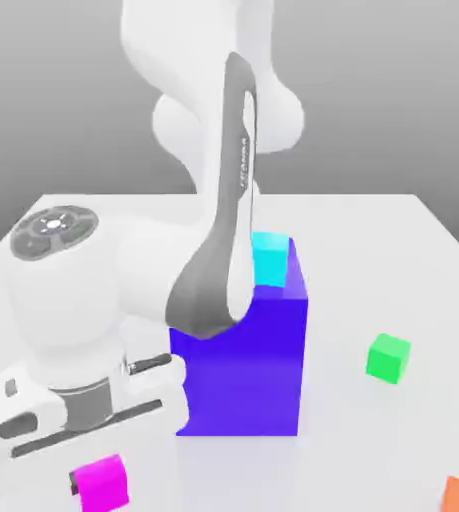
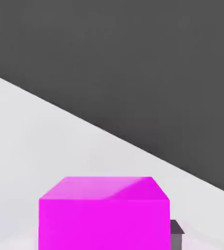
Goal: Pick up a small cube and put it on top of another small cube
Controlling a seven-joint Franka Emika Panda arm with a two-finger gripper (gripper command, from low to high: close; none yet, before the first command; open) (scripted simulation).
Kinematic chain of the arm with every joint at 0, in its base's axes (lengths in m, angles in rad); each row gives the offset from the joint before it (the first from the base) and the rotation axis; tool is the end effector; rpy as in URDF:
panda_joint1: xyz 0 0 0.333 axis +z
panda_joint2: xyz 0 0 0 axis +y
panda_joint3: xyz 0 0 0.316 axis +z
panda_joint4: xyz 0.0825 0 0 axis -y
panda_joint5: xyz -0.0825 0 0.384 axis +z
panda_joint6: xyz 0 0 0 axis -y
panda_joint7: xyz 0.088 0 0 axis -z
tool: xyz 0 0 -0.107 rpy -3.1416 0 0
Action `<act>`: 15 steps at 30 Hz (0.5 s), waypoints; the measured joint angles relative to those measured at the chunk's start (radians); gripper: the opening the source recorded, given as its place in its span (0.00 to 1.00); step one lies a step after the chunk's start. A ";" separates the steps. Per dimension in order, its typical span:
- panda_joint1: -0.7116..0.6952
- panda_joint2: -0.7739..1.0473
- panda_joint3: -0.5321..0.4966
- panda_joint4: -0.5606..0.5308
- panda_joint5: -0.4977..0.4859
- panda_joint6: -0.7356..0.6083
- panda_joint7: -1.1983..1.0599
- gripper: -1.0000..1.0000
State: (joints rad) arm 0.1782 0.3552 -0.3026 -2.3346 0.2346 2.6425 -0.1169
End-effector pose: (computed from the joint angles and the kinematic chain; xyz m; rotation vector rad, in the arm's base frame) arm 0.5084 -0.0756 0.1888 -3.1181 0.3109 0.0323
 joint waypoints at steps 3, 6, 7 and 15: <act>0.081 -0.075 0.064 -0.082 -0.034 0.006 -0.013 0.00; 0.167 -0.163 0.139 -0.173 -0.076 0.017 -0.027 0.00; 0.198 -0.196 0.167 -0.206 -0.093 0.022 -0.031 0.00; 0.512 -0.499 0.364 -0.493 -0.233 0.058 -0.075 0.00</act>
State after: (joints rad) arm 0.6901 -0.1434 0.0610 -2.8271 0.0018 2.7006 -0.1916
